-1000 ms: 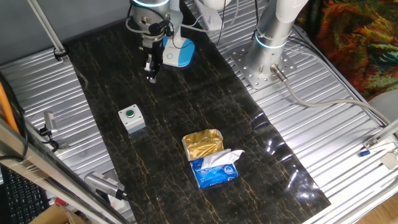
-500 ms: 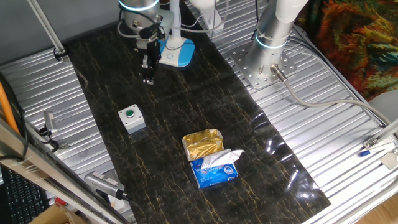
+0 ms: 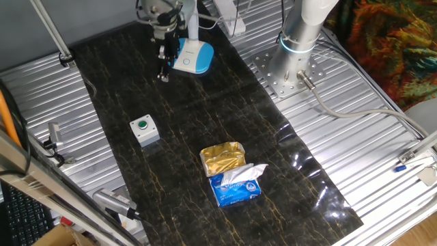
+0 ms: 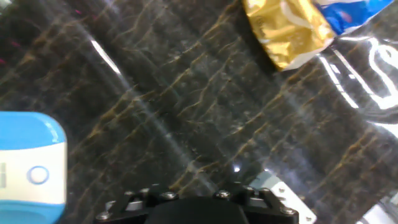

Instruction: Turn on the desk lamp by pressing the button

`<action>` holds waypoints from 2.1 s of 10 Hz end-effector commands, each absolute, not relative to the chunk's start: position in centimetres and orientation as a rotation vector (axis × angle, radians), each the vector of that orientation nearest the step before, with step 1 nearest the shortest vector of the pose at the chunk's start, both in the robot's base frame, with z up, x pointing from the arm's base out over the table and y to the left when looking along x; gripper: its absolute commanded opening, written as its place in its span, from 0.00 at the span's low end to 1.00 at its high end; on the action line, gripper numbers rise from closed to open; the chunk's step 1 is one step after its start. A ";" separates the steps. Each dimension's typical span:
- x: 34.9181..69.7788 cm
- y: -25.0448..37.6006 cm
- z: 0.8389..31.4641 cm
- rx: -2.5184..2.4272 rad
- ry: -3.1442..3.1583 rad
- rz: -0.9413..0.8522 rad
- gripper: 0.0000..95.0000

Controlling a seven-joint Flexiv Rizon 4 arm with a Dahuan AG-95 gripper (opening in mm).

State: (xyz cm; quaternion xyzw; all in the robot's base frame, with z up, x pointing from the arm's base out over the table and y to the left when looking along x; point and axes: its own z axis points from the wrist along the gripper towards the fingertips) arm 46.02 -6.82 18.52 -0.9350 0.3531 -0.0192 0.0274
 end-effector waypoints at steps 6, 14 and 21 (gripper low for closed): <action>43.6 -11.3 15.9 -2.867 1.170 -0.054 1.00; 40.1 -14.9 12.3 -2.845 1.272 -0.056 1.00; 40.5 -14.8 11.2 -2.853 1.271 -0.081 1.00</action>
